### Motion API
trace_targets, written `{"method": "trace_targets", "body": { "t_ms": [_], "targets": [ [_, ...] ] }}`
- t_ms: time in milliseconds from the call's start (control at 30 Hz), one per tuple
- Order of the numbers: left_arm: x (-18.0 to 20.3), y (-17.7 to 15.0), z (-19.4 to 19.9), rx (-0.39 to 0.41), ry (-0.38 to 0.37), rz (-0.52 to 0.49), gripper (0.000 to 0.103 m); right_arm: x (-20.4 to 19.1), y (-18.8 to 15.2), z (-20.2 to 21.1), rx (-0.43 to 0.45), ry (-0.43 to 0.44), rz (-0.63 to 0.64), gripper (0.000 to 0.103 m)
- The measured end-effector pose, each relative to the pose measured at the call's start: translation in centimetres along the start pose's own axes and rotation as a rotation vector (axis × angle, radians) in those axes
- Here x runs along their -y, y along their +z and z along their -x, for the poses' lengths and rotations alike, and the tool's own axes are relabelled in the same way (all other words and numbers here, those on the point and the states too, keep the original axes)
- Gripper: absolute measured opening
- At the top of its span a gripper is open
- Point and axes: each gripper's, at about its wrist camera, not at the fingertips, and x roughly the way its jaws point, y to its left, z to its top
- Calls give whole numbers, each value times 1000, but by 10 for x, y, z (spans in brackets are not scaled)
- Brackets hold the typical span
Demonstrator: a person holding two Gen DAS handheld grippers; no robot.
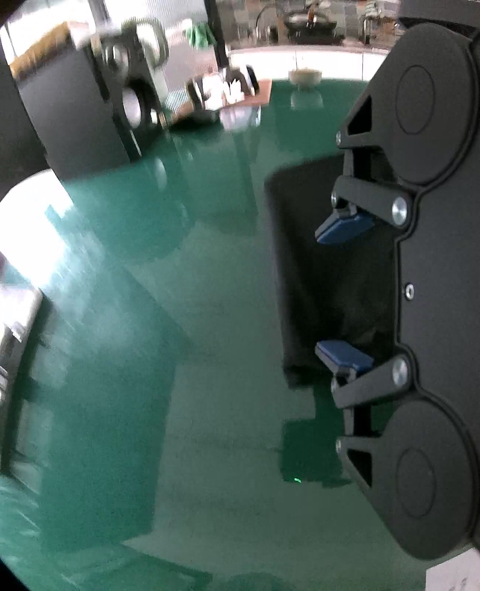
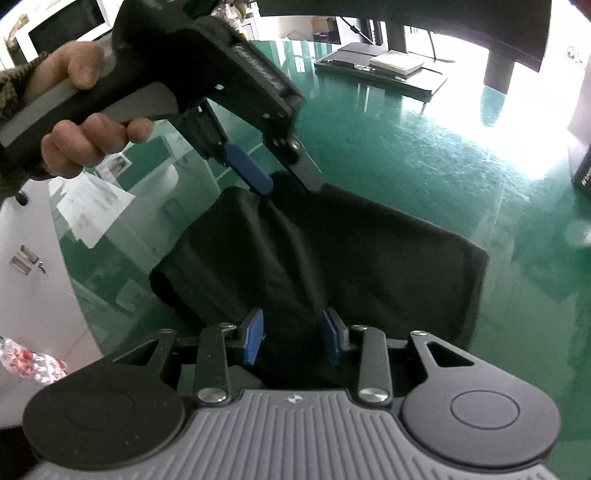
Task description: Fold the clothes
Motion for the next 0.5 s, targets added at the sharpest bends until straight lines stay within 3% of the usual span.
{"method": "trace_targets", "body": {
  "t_ms": [133,200,233,267,367,500],
  "targets": [
    [29,-26,3,-36,-14,-187,70,32,11,8,82,-101,-36,34],
    [40,-39,-5,-82,-18,-258,70,46,18,2,84,-152,-1,16],
    [44,-54,-15,-128,-18,-305,70,48,18,-1,79,-148,9,13],
    [43,-57,-19,-144,-21,-305,70,54,18,-9,59,-132,35,13],
    [32,-69,-34,-178,-28,-267,70,56,9,-26,-2,-191,78,13],
    [31,-59,-12,-95,-60,-256,72,67,4,-15,33,-174,-21,15]
  ]
}}
